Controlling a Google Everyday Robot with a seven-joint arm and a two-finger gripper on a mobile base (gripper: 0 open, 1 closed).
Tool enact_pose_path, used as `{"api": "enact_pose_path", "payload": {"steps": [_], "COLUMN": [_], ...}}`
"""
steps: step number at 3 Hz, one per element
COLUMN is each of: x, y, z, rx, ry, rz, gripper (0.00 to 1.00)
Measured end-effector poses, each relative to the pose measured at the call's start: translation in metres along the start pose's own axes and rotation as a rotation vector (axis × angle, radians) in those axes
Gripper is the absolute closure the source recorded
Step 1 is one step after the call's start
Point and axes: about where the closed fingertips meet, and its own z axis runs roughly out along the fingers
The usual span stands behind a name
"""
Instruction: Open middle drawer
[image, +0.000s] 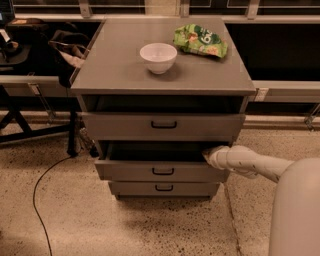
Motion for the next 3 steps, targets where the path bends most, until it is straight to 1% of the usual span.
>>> {"api": "enact_pose_path", "payload": {"steps": [1, 2, 3], "x": [0.013, 0.027, 0.043], "y": [0.004, 0.004, 0.030], "z": [-0.013, -0.051, -0.085], "rx": [-0.058, -0.148, -0.318], "ry": [0.073, 0.170, 0.259], "rz": [0.012, -0.002, -0.021], "gripper": [1.00, 1.00, 1.00]}}
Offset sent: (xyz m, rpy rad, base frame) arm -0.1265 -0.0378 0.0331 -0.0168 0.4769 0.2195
